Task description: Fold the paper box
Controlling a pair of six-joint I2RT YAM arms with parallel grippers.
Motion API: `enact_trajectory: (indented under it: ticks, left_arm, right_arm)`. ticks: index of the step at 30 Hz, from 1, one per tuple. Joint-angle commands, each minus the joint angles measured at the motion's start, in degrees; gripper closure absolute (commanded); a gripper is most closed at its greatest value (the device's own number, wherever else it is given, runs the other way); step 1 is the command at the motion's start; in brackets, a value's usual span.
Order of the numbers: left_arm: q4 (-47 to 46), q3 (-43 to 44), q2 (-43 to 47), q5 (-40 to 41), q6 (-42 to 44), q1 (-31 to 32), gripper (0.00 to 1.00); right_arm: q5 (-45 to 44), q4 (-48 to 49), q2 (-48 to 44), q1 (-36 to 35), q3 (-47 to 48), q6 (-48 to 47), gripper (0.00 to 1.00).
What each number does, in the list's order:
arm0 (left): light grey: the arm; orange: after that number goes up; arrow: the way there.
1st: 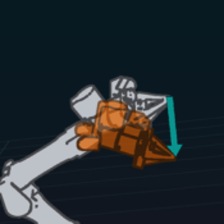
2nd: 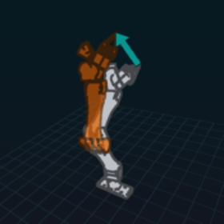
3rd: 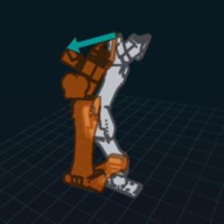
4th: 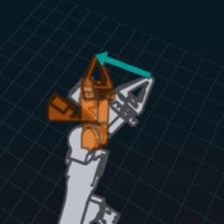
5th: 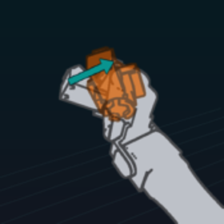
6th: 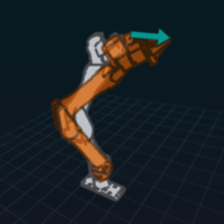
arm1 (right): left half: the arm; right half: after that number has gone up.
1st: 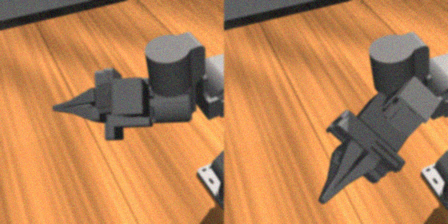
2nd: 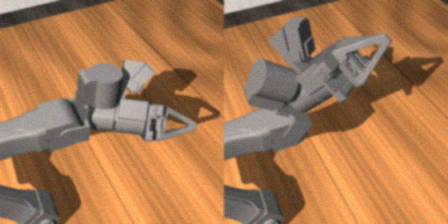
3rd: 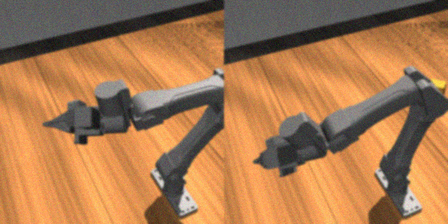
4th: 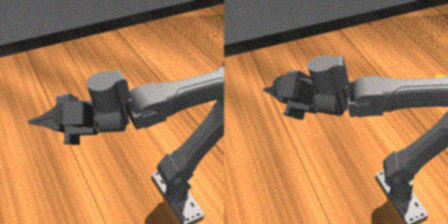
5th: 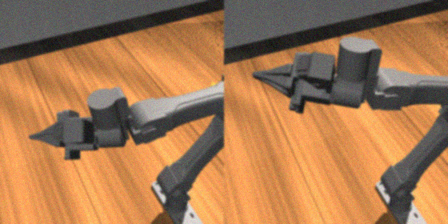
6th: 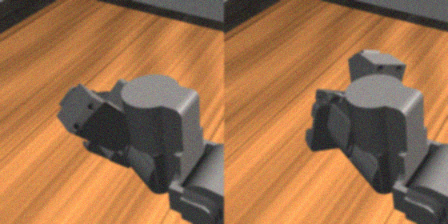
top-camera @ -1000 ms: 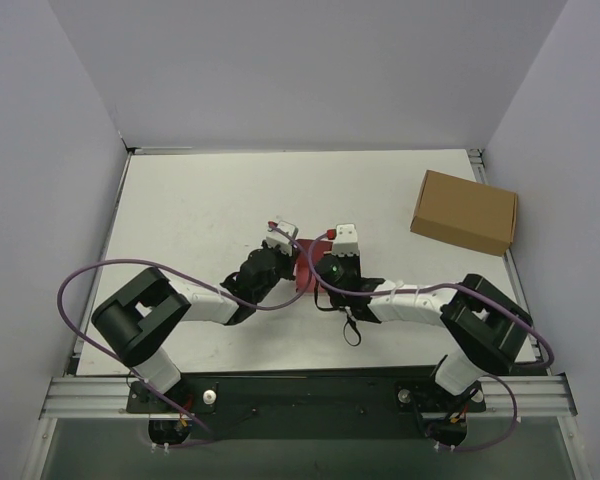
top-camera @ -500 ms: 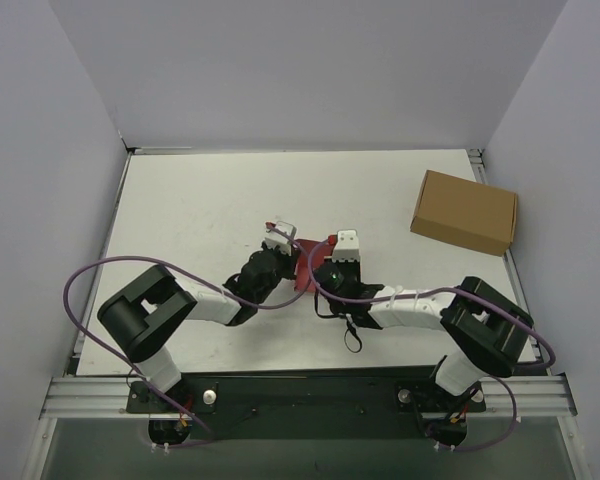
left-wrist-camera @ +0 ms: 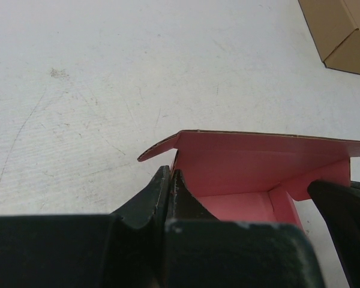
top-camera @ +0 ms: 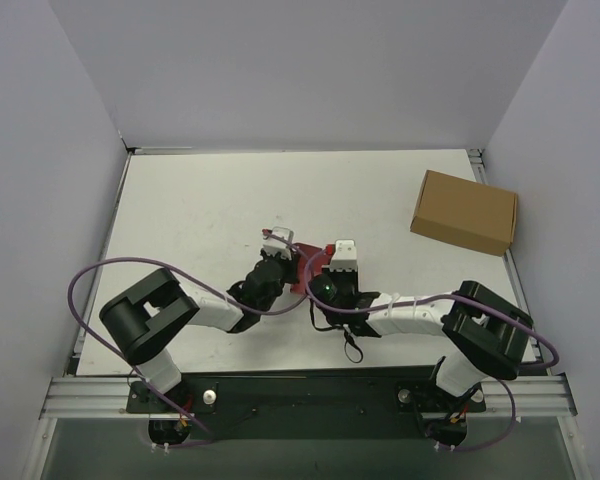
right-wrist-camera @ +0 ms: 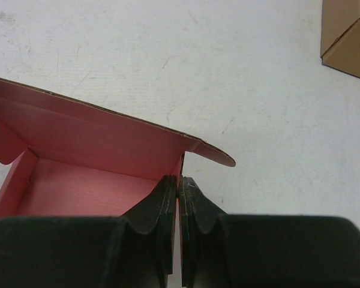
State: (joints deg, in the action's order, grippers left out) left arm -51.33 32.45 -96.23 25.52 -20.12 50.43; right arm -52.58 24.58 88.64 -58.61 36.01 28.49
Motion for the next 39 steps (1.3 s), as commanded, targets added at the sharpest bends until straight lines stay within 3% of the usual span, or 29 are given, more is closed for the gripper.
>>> enact_trajectory:
  ticks: [1,12,17,29,34,36,39]
  left_arm:
    - [2.8,-2.9,0.3,-2.2,-3.3,2.4,1.00]
    - [-0.1,-9.9,0.9,2.5,-2.4,4.8,1.00]
    - [-3.9,-12.1,-0.9,3.0,-2.9,5.6,1.00]
    - [-0.7,-12.1,-2.7,10.6,-4.3,8.7,1.00]
    - [-0.3,-11.8,-2.1,11.7,-0.1,8.8,1.00]
    - [-0.4,-11.6,-1.7,11.6,1.4,8.8,1.00]
    - [-1.3,-11.5,-1.1,10.6,4.8,9.0,1.00]
  right_arm:
    - [0.5,-5.3,-1.4,-3.1,-0.1,5.7,1.00]
    - [-7.6,-18.9,-0.1,-7.1,2.4,18.7,1.00]
    - [-9.1,-20.6,-1.1,-7.8,1.3,22.0,1.00]
    - [-9.8,-28.2,-2.1,-9.6,2.0,28.6,0.99]
    - [-9.3,-31.1,-6.0,-9.8,1.7,29.1,0.72]
    - [-8.6,-32.8,-8.6,-9.9,1.1,29.3,0.66]
    - [-7.7,-36.7,-12.9,-10.0,-0.1,30.9,0.47]
